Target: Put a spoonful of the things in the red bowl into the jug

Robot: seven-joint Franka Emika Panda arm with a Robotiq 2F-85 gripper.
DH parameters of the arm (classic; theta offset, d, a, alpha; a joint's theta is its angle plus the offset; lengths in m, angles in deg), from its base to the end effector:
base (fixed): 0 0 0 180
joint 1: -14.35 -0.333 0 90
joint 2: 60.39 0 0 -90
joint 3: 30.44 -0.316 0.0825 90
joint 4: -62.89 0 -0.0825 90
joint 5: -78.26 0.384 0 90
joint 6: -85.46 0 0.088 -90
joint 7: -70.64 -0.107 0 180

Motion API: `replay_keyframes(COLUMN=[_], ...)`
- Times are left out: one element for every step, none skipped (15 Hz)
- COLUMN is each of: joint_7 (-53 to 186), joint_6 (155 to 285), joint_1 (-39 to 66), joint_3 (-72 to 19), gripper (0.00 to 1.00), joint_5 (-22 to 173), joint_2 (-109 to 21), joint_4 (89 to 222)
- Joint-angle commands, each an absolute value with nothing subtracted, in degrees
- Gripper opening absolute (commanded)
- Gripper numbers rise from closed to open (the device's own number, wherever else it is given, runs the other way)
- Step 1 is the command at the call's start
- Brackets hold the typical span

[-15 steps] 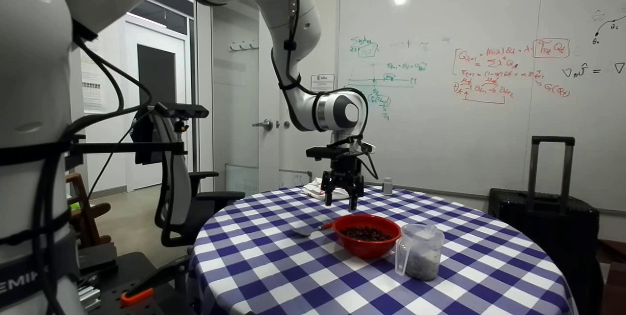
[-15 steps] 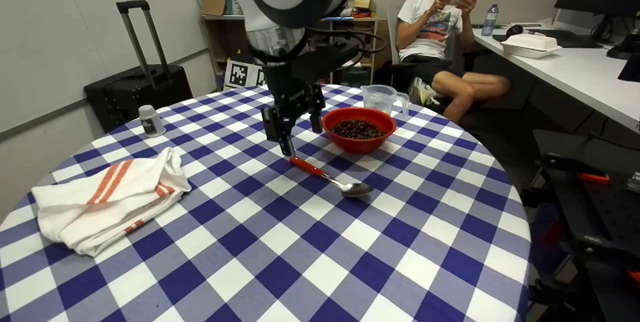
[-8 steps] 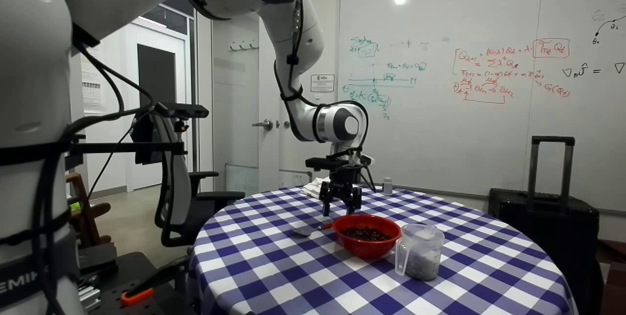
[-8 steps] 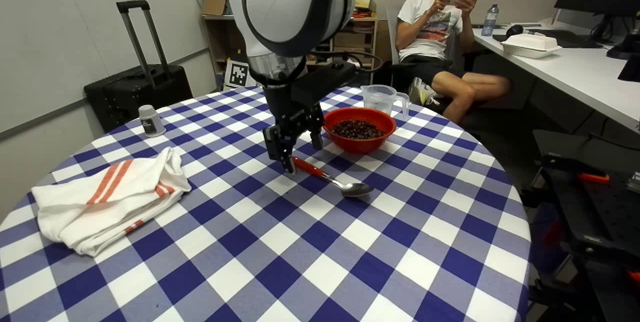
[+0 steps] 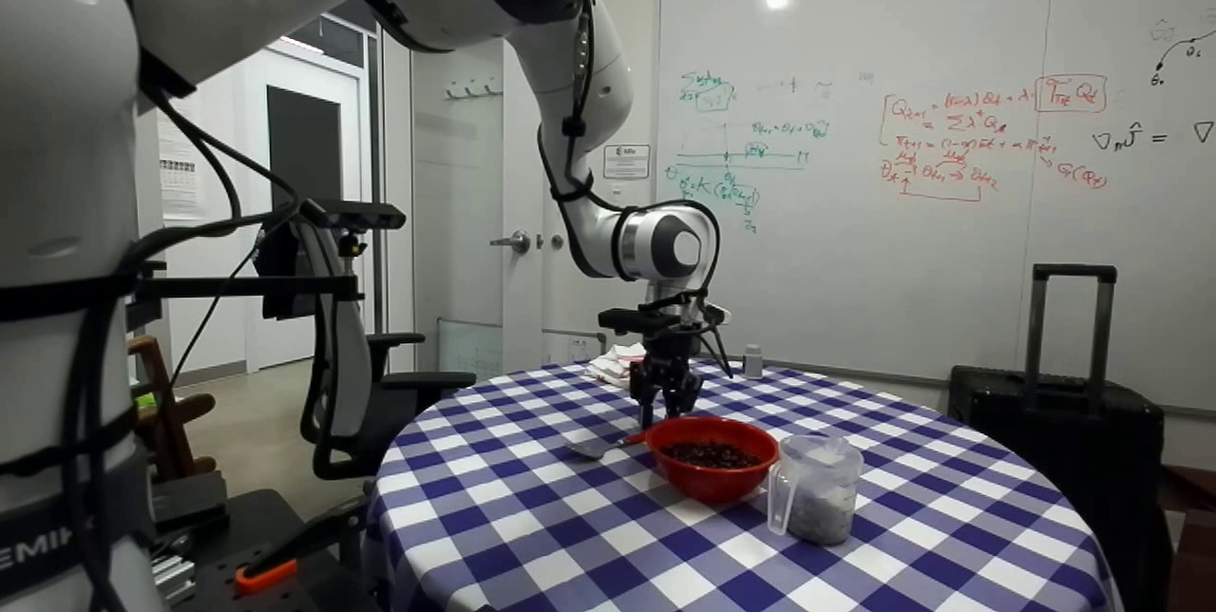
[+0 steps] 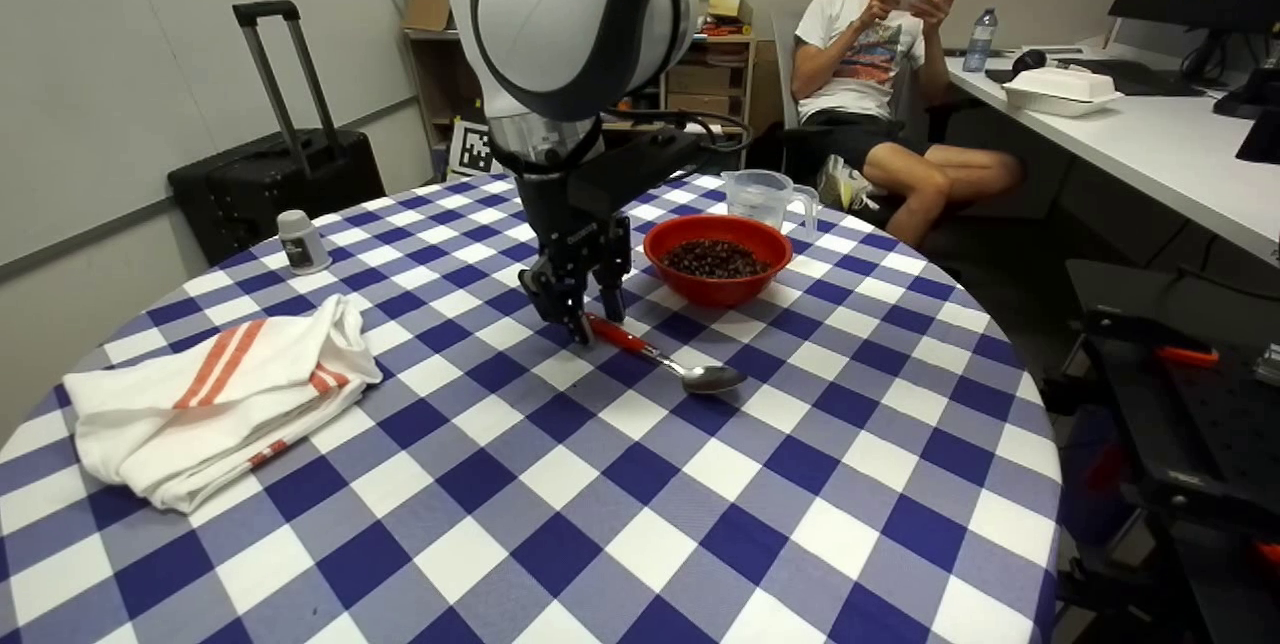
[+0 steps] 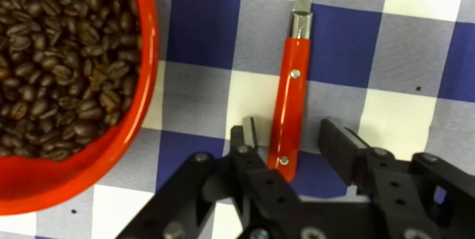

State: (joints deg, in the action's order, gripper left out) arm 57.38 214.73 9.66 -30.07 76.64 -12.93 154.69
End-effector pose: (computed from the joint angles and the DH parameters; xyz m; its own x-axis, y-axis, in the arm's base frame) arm 0.6680 0.0501 0.1281 0.9769 -0.1374 -0.1638 -0.1288 -0.9897 0.0624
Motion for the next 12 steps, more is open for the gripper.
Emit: replay_keyframes(joint_7=[59.03,59.05,59.09,59.18,59.40,59.58,59.83,60.61,62.05,63.46,65.28,66.94], joint_6=[215.00,214.99,214.99,214.91,214.93,215.00,214.99,214.56,213.60,213.10,212.68,212.12], joint_1=[10.07,10.06,10.09,10.19,10.32,10.41,10.53,10.72,10.96,11.09,11.51,11.83], joint_3=[-30.35,-30.38,-30.43,-30.53,-30.60,-30.65,-30.68,-30.81,-30.99,-31.03,-31.37,-31.59], gripper=[0.19,0.10,0.04,0.02,0.06,0.06,0.06,0.06,0.06,0.06,0.06,0.06], joint_5=[77.87,77.89,77.94,78.08,78.15,78.18,78.15,78.04,77.76,77.36,77.36,77.28], joint_2=[-11.13,-11.07,-11.03,-11.12,-11.39,-11.62,-11.98,-12.38,-12.78,-13.31,-13.96,-14.70], joint_4=[152.27,152.11,151.96,151.87,152.04,152.15,152.32,152.36,152.26,152.31,152.41,152.40])
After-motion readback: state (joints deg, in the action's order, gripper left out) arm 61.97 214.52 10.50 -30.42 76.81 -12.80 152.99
